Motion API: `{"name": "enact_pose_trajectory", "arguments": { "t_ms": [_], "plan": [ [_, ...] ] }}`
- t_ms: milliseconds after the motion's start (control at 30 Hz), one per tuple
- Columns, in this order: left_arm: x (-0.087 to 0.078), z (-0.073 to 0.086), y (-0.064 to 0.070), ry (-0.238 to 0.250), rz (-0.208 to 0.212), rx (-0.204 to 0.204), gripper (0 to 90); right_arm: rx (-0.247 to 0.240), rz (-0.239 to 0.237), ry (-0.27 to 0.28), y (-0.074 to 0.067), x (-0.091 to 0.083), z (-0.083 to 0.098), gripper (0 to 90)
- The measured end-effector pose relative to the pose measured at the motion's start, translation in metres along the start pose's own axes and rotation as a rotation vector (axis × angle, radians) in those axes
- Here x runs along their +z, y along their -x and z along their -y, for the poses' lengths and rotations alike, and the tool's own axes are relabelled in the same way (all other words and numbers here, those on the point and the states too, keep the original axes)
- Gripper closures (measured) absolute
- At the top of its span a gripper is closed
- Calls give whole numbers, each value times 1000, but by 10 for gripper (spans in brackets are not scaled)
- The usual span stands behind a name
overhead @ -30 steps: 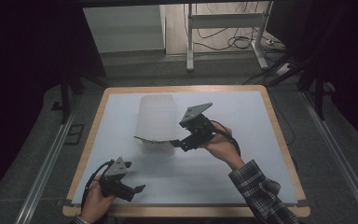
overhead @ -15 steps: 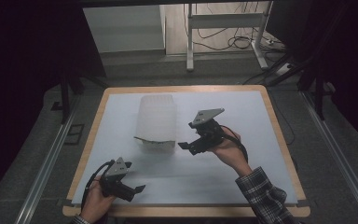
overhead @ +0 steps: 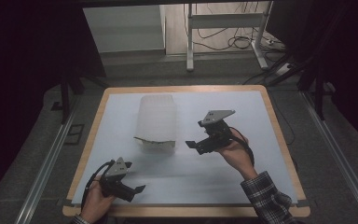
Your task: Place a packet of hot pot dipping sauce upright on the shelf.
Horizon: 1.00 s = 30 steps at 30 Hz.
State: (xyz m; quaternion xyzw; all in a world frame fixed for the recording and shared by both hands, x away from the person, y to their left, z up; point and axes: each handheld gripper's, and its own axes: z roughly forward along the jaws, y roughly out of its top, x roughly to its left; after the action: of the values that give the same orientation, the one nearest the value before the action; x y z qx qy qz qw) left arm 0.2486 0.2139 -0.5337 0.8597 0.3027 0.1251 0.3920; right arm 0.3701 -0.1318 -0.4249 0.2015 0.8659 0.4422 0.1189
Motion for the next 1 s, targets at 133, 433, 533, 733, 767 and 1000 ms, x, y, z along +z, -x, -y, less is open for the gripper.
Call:
{"name": "enact_pose_trajectory", "arguments": {
  "t_ms": [133,433,533,733,767,1000],
  "plan": [
    [0,0,0,6,0,-2,0,18,9,10,1,-4,2,97],
    [0,0,0,7,4,-3,0,39,28,2,5,-11,10,80],
    [0,0,1,8,3,-2,0,44,40,-3,6,-14,14,77],
    [0,0,1,8,4,-4,0,62,59,-6,11,-21,20,66],
    [0,0,1,8,5,-4,0,66,60,-4,11,-23,21,63],
    [0,0,1,7,7,-4,0,86,75,-1,16,-31,28,47]
  ]
}}
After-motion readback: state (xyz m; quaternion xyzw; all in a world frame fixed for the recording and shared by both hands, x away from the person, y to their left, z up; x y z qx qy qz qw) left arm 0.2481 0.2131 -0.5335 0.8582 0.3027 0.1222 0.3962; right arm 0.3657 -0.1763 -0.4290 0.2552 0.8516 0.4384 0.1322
